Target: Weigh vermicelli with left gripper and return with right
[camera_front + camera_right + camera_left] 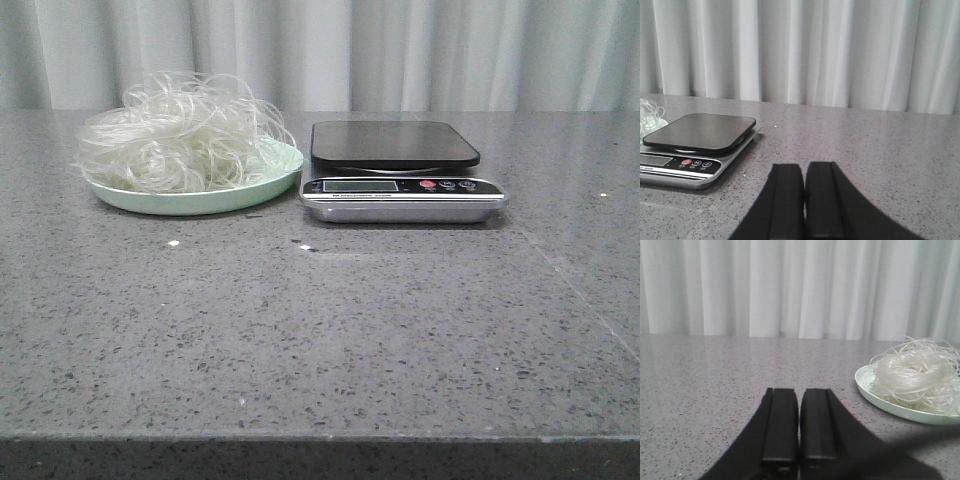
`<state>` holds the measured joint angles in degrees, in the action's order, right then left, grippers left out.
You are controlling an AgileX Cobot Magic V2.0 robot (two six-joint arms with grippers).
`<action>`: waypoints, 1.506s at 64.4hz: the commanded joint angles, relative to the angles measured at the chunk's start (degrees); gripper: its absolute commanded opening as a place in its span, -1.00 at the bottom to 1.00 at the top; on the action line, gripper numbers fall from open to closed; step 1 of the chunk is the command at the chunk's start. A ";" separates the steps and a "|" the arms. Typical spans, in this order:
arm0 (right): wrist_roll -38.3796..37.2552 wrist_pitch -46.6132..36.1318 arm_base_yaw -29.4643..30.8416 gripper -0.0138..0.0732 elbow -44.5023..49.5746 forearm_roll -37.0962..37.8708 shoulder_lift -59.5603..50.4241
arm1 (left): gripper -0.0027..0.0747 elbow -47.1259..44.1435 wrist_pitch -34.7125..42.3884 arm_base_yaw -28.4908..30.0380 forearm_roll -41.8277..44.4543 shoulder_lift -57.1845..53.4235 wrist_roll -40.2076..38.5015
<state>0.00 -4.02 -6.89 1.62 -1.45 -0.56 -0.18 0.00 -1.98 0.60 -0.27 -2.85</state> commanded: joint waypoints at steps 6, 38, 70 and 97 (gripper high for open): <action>0.00 -4.75 0.28 -0.27 -0.48 -0.08 -0.96 | -0.60 -0.36 4.94 -0.42 -0.17 -1.07 -0.56; 0.00 -4.75 0.28 -0.27 -0.48 -0.08 -0.96 | -0.60 -0.36 4.94 -0.42 -0.17 -1.07 -0.56; 0.00 -4.75 0.28 -0.27 -0.48 -0.08 -0.96 | -0.60 4.09 11.02 -0.42 -0.17 -0.83 -0.08; 0.00 -4.75 0.28 -0.27 -0.48 -0.08 -0.96 | -0.60 28.30 -14.12 -0.42 -6.38 13.99 -0.08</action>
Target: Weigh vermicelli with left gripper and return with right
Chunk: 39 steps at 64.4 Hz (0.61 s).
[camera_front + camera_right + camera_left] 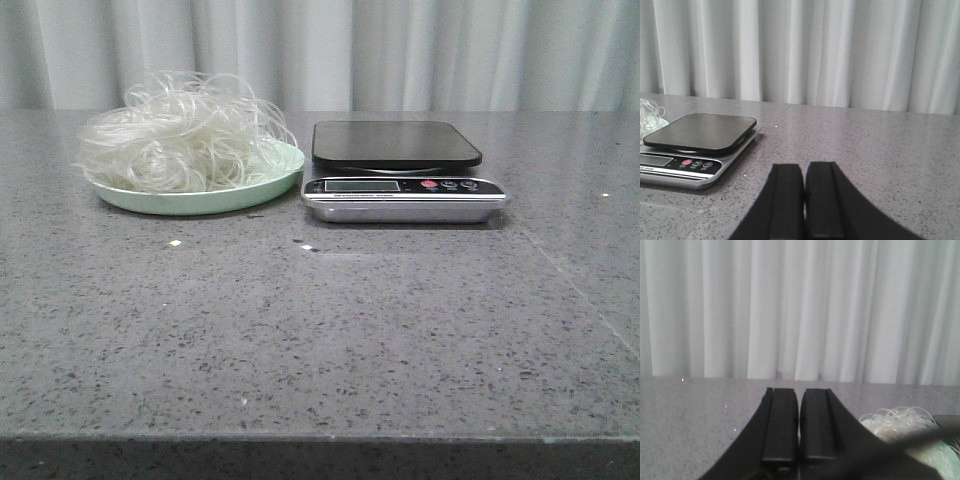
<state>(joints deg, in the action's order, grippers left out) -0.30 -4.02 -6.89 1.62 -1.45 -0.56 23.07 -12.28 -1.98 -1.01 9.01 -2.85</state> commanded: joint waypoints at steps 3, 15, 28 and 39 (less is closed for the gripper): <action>0.30 -4.75 0.28 -0.27 -0.48 -0.08 -0.96 | -0.60 5.53 -2.14 -0.42 -5.84 5.93 -0.08; 0.30 -4.75 0.28 -0.27 -0.48 -0.08 -0.96 | -0.60 5.25 -1.83 -0.42 -6.02 9.58 -0.08; 0.30 -4.75 0.28 -0.27 -0.48 -0.08 -0.96 | -0.60 5.25 -1.58 -0.42 -6.02 11.82 -0.08; 0.30 -4.75 0.28 -0.27 -0.48 -0.08 -0.96 | -0.51 5.53 -1.83 -0.42 -6.02 14.00 -0.08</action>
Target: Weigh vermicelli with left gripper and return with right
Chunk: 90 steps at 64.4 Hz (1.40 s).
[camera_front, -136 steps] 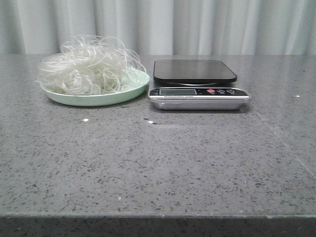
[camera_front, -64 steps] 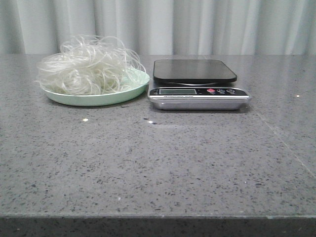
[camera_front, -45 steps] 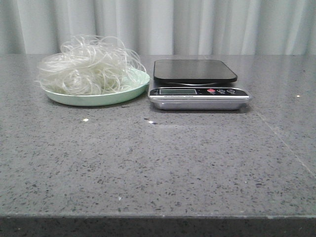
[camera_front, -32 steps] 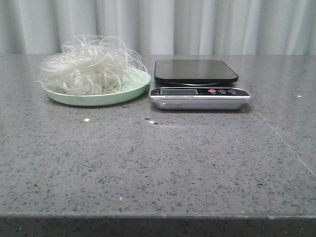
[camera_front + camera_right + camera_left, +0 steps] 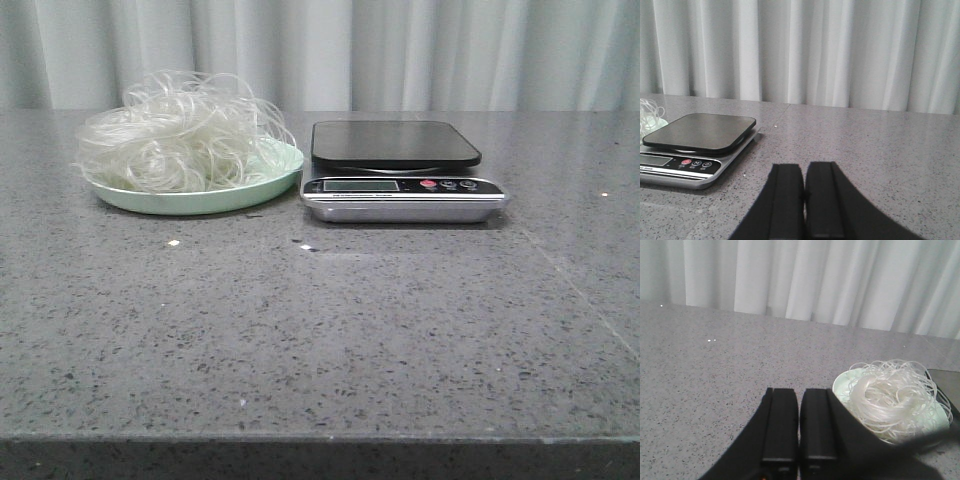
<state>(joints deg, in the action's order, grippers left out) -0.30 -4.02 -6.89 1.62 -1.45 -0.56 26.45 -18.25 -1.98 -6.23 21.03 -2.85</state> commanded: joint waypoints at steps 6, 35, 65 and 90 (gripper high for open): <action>0.30 -4.75 0.28 -0.27 -0.48 -0.08 -0.96 | -0.21 3.26 4.50 -0.42 -0.81 3.15 -0.04; 0.30 -4.75 0.28 -0.27 -0.48 -0.08 -0.96 | 0.59 20.24 -3.98 -7.47 -1.03 22.11 7.04; 0.30 -4.75 0.28 -0.27 -0.48 -0.08 -0.96 | 0.59 49.58 -17.73 -19.91 3.05 58.09 9.20; 0.30 -4.75 0.28 -0.27 -0.48 -0.08 -0.96 | 0.59 64.14 -31.12 -21.50 2.76 74.46 11.66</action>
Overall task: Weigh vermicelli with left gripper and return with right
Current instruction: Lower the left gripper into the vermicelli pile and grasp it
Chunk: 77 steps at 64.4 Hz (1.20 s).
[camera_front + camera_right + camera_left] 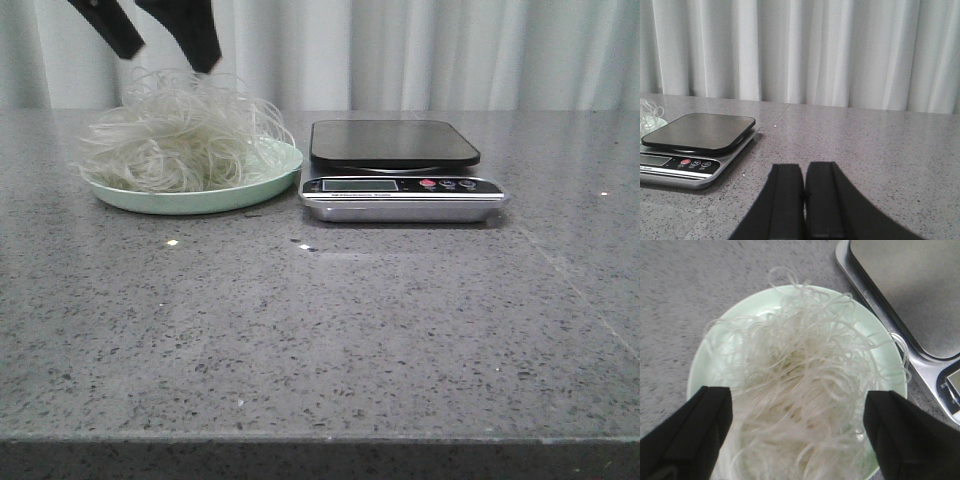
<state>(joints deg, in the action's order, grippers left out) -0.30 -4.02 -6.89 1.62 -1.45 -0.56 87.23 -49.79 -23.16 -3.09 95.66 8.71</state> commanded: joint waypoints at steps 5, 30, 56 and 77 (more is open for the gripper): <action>0.30 -4.75 0.28 -0.27 -0.48 -0.08 -0.96 | 0.59 3.88 -1.09 -0.31 -0.38 1.73 0.10; 0.30 -4.75 0.28 -0.27 -0.48 -0.08 -0.96 | 0.43 4.03 -6.65 -0.31 0.19 7.20 0.10; 0.30 -4.75 0.28 -0.27 -0.48 -0.08 -0.96 | -0.60 14.28 -13.50 -0.31 0.51 7.90 0.38; 0.30 -4.75 0.28 -0.27 -0.48 -0.08 -0.96 | -0.60 33.10 -11.33 -1.77 -13.86 8.68 0.48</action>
<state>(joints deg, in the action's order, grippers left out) -0.42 -4.02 -6.89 1.62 -1.45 -0.56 115.59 -65.79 -23.53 -13.01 107.00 9.18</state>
